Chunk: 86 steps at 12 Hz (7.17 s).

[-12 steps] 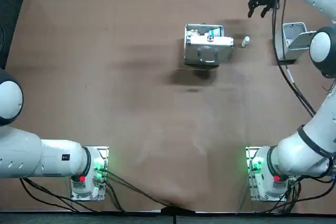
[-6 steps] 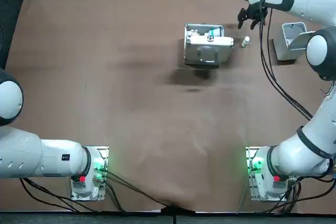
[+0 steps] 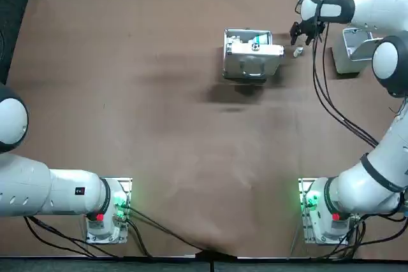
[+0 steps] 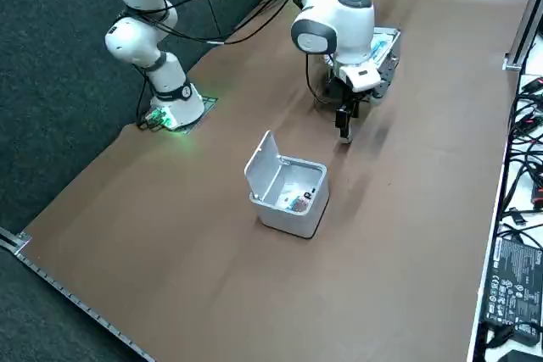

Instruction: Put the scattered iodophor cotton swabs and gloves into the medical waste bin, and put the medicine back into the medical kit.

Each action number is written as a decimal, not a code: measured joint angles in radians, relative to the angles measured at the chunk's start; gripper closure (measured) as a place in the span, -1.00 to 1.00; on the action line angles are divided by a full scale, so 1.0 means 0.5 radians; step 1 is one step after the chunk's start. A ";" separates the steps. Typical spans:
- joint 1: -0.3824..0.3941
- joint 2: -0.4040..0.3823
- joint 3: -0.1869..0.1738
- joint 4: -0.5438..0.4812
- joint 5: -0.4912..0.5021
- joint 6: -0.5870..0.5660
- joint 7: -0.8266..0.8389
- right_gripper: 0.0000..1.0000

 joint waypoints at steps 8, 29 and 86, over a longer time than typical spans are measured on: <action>-0.001 -0.021 0.000 -0.087 -0.001 0.063 0.000 -0.21; 0.549 -0.026 0.158 0.722 0.242 -0.471 0.864 0.25; -0.040 -1.120 -0.082 0.402 0.065 -1.575 -0.126 -1.00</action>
